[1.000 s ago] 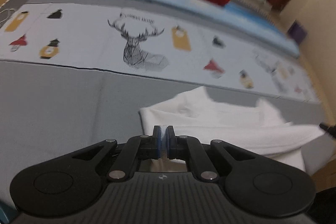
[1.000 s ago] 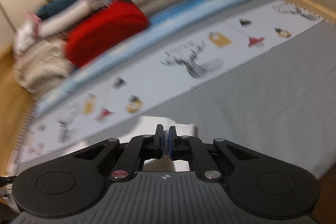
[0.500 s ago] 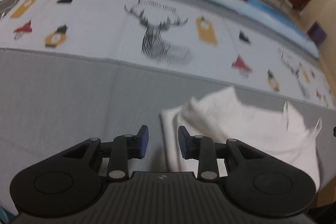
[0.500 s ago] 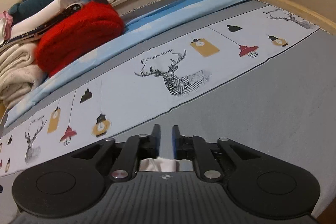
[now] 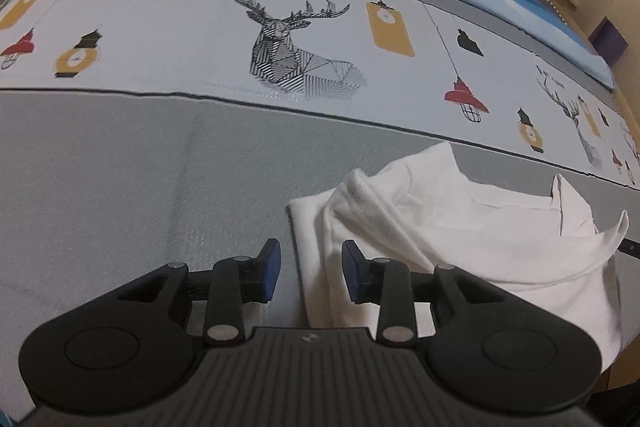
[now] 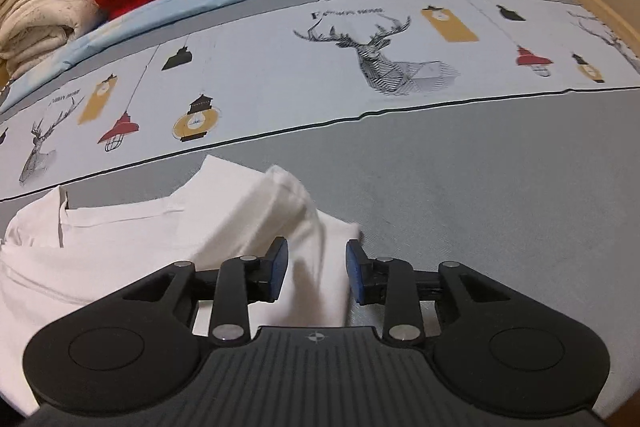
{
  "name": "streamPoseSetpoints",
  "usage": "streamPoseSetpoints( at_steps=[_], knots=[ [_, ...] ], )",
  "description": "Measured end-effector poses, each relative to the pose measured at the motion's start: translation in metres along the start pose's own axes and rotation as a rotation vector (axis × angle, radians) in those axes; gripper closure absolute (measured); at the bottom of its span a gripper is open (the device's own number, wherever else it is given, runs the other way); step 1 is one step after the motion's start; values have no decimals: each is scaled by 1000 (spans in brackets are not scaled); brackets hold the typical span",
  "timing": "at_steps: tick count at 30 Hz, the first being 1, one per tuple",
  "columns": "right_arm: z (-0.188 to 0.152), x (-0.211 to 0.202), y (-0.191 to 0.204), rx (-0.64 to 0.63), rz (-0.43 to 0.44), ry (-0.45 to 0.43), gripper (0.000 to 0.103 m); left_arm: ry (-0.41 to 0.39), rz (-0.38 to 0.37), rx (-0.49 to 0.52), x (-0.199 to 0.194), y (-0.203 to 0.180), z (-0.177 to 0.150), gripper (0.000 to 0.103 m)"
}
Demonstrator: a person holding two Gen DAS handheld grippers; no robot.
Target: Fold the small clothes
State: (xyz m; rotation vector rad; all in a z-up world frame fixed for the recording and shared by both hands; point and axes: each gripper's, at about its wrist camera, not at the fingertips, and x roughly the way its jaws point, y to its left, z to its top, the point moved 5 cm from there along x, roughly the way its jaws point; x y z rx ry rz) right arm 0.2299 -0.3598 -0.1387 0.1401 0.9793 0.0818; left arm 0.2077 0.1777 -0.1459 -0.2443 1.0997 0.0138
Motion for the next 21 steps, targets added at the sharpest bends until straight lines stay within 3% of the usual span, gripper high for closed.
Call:
streamPoseSetpoints(
  at_steps=[3, 12, 13, 14, 15, 16, 19, 21],
  knots=[
    [5, 14, 6, -28, -7, 19, 70, 2, -2, 5, 8, -4, 7, 60],
    [26, 44, 13, -3, 18, 31, 70, 29, -22, 8, 32, -11, 24, 61],
    [28, 46, 14, -2, 23, 31, 70, 29, -29, 10, 34, -12, 26, 64],
    [29, 47, 15, -1, 30, 30, 71, 24, -38, 12, 35, -12, 28, 86],
    [31, 48, 16, -1, 34, 26, 81, 12, -45, 11, 33, -12, 31, 98],
    [33, 47, 16, 2, 42, 18, 97, -17, -46, 1, 29, -11, 35, 98],
    [50, 31, 6, 95, 63, -89, 97, -134, -65, -63, 13, -5, 50, 99],
    [58, 23, -1, 164, 82, -147, 97, -166, -37, -57, 12, -6, 55, 98]
  ],
)
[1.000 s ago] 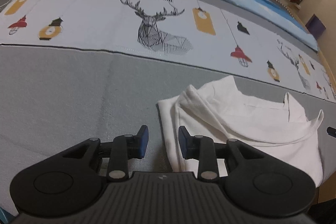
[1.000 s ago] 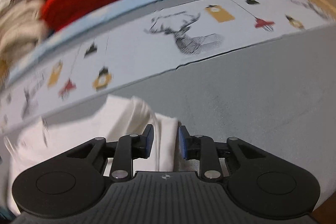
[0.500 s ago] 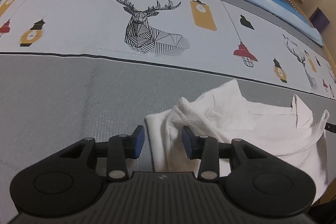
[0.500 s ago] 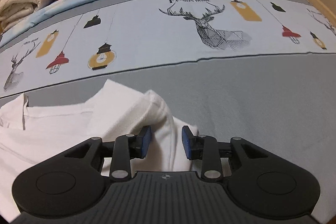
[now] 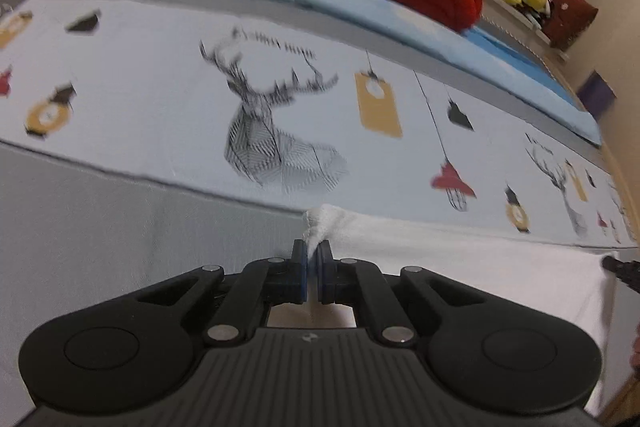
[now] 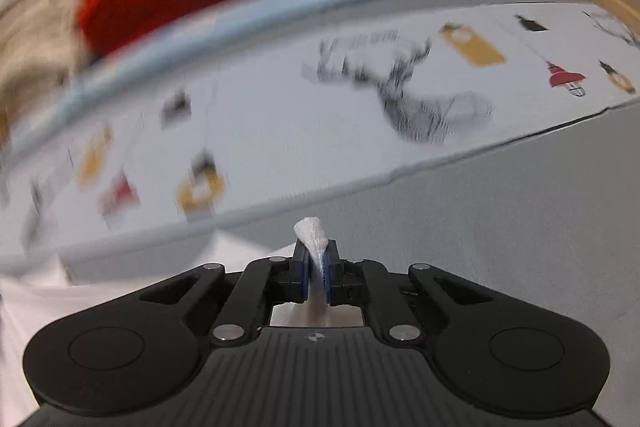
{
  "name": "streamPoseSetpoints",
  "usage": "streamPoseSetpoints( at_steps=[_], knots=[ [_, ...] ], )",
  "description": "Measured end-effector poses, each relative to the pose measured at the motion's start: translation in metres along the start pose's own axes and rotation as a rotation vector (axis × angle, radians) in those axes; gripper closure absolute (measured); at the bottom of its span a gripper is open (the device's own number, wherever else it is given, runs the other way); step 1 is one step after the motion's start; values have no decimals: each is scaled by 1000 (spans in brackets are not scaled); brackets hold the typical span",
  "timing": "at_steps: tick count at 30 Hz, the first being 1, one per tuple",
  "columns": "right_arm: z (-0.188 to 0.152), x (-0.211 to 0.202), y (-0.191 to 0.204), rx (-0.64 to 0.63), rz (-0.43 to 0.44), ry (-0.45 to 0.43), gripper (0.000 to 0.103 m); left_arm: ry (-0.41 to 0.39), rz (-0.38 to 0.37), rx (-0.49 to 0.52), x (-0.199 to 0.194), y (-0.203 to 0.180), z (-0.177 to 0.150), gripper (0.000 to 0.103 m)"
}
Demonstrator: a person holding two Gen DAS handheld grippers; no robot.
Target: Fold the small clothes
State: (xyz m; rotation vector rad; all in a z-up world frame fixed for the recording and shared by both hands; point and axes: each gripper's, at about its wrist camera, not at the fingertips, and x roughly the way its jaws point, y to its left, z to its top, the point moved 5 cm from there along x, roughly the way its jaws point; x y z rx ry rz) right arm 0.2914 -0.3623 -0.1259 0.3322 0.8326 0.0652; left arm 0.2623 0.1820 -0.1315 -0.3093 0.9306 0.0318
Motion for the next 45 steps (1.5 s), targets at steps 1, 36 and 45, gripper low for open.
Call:
streamPoseSetpoints(
  at_steps=[1, 36, 45],
  knots=[
    [3, 0, -2, 7, -17, -16, 97, 0, 15, 12, 3, -2, 1, 98],
    [-107, -38, 4, -348, -233, 347, 55, 380, -4, 588, -36, -40, -150, 51],
    [-87, -45, -9, -144, -169, 295, 51, 269, -93, 137, -34, -12, -84, 32]
  ],
)
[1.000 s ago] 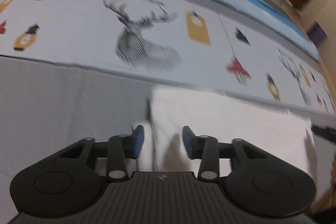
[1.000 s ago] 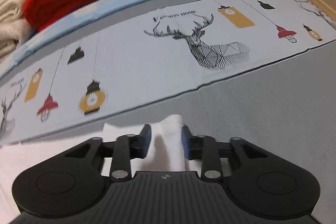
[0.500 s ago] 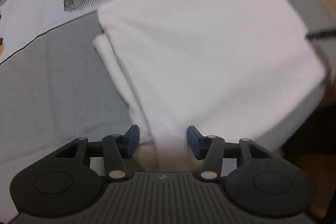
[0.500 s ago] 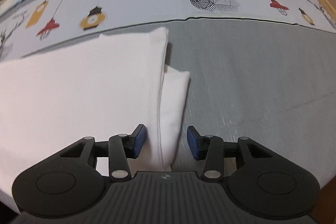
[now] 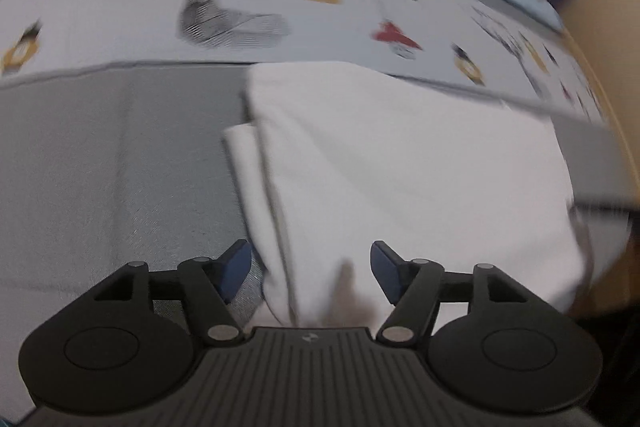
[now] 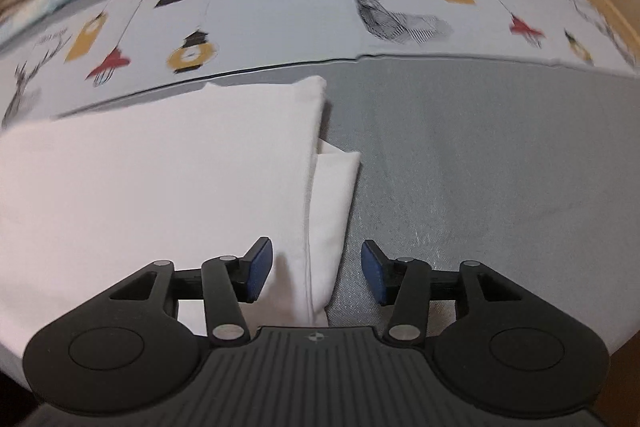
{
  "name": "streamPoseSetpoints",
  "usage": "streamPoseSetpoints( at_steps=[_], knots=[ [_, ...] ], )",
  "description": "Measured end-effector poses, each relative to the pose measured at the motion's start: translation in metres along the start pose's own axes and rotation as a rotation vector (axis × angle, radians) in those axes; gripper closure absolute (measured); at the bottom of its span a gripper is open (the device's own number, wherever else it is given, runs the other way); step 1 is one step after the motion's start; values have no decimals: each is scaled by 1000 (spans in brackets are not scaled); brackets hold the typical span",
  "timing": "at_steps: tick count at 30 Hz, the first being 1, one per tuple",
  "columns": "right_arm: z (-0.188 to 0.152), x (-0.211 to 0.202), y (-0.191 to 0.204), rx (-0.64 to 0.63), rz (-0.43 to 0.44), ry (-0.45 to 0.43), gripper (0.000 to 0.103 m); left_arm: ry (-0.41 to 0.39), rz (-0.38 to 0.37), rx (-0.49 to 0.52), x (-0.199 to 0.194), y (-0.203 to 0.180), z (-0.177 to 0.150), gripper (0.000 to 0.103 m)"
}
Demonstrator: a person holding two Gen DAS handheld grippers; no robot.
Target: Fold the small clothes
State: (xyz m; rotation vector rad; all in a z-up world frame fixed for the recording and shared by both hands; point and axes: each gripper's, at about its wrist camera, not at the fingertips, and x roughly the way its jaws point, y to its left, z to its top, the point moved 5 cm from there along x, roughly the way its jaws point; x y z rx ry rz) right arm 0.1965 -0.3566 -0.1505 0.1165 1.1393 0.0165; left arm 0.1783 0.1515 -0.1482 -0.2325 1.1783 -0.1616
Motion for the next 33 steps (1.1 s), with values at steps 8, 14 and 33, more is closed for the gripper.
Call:
streamPoseSetpoints(
  at_steps=[8, 14, 33],
  knots=[
    [-1, 25, -8, 40, 11, 81, 49, 97, 25, -126, 45, 12, 17, 32],
    [2, 29, -10, 50, 37, 94, 49, 80, 25, -127, 56, 10, 27, 55],
    [39, 26, 53, 17, 115, -81, 76, -124, -27, -306, 1, 70, 39, 63]
  ],
)
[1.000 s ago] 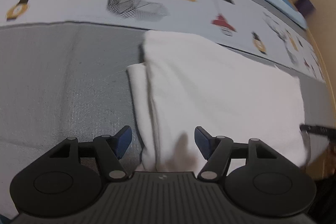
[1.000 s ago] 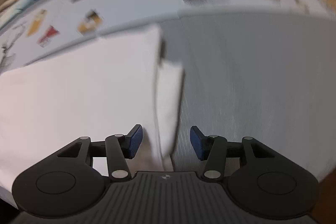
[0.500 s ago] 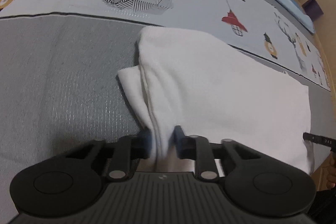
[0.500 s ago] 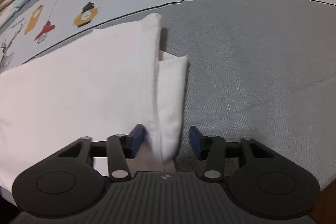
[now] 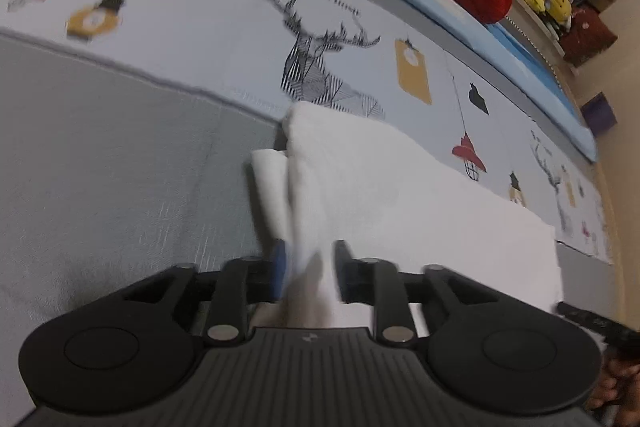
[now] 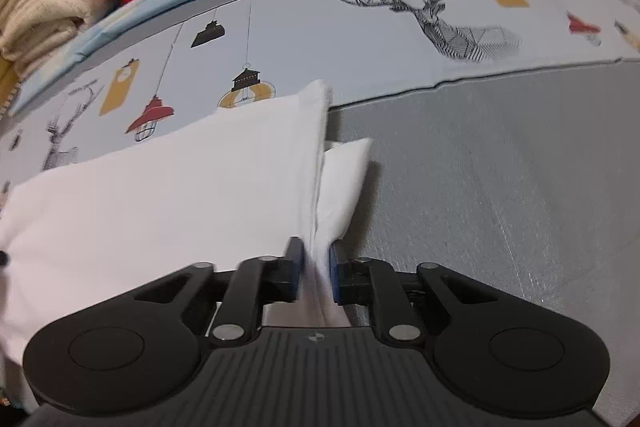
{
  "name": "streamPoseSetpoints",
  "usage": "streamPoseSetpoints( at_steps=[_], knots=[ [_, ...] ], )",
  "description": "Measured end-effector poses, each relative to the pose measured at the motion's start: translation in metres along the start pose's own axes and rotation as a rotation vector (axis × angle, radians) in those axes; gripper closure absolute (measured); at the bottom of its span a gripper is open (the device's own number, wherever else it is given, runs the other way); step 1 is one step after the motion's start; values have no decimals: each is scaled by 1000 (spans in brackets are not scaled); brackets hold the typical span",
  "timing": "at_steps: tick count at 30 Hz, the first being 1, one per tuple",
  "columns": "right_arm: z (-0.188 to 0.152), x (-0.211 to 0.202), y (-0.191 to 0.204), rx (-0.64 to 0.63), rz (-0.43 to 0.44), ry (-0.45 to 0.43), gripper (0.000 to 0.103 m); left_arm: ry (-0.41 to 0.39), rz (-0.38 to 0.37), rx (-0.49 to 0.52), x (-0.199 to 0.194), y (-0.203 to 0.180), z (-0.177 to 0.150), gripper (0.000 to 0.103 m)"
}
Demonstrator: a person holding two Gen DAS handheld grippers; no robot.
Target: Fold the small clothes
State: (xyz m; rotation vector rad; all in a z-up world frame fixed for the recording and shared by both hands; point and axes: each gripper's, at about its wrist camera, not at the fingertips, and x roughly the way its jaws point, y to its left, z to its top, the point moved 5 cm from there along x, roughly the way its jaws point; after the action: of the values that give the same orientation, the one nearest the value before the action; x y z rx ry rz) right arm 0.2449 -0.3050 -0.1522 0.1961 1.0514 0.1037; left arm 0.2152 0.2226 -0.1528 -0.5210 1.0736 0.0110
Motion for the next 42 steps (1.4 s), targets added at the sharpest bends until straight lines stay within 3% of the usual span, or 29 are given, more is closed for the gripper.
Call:
streamPoseSetpoints(
  at_steps=[1, 5, 6, 10, 12, 13, 14, 19, 24, 27, 29, 34, 39, 42],
  knots=[
    [-1, 1, 1, -10, -12, 8, 68, 29, -13, -12, 3, 3, -3, 59],
    [-3, 0, -2, -14, -3, 24, 64, 118, -4, -9, 14, 11, -12, 57],
    [-5, 0, -5, -9, 0, 38, 60, 132, 6, 0, 17, 12, -14, 57],
    [-13, 0, -13, -19, -19, 70, 57, 160, 42, 43, 27, 11, -22, 58],
    [-13, -5, -18, -5, -9, 57, 57, 153, 69, 78, 29, 9, -24, 64],
    [-13, -8, -20, 4, -7, 51, 57, 149, 75, 88, 29, 8, -23, 78],
    [-12, -10, -23, 12, -4, 45, 57, 148, 70, 94, 29, 7, -23, 86],
    [-5, -18, -35, 56, -38, -2, 57, 106, 64, 111, 9, 5, -22, 90],
    [6, -26, -42, 124, -35, -69, 57, 73, 252, 184, -17, 13, -22, 90],
    [10, -29, -41, 135, -28, -95, 57, 65, 325, 211, -31, 14, -19, 90],
    [11, -33, -40, 127, -17, -108, 57, 38, 281, 219, -41, -1, -15, 91],
    [13, -43, -43, 116, -5, -141, 57, -7, 3, 178, -53, -58, -9, 91],
    [11, -50, -57, 142, -9, -150, 57, 20, -230, 160, -35, -138, -12, 92],
    [9, -54, -63, 150, -19, -154, 57, 54, -328, 166, -11, -195, -21, 92]
  ],
)
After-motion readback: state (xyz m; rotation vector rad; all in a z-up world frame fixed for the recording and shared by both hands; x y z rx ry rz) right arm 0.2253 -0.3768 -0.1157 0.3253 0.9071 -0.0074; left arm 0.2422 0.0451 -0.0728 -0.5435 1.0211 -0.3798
